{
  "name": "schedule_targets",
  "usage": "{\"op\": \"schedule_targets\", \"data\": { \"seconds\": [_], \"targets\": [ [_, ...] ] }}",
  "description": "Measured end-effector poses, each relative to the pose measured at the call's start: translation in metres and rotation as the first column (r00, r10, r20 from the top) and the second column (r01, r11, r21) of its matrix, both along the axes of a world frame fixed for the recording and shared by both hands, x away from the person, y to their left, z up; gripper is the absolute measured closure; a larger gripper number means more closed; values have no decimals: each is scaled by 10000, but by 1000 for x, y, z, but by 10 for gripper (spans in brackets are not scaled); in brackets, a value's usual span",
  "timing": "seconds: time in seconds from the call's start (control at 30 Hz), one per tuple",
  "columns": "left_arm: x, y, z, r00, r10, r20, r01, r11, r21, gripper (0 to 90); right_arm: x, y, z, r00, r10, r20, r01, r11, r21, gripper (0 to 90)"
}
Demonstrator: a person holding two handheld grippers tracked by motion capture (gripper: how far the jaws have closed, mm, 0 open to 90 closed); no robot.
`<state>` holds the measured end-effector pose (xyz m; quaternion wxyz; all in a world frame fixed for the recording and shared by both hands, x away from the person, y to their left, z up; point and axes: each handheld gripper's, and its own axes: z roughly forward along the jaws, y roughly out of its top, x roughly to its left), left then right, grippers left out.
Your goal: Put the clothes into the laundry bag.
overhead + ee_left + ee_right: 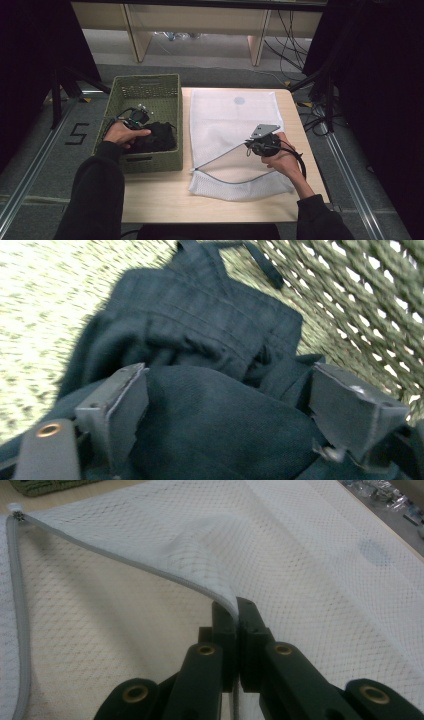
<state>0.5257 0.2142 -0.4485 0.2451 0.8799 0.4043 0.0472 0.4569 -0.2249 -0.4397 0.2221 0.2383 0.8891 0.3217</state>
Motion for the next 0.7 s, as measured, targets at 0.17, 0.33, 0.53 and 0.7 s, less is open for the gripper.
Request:
{"op": "schedule_targets", "data": {
  "seconds": [0.17,0.33,0.53,0.7],
  "targets": [
    [1,2,-7,10000,5,-86,-6,10000,-46,155,0,1,-1,9999,-62,-123,62,10000,-22,893],
    [3,-7,-23,9997,-93,-237,100,9994,318,116,1,2,-2,9999,20,-164,-21,10000,-74,891],
    [8,-17,-27,9998,-127,-150,156,9780,2082,220,0,1,-1,9997,-98,-234,98,10000,14,889],
    [15,-15,-16,9764,1812,1178,-1978,9689,1489,673,0,0,-1,9998,-51,-177,52,10000,9,889]
  ]
}}
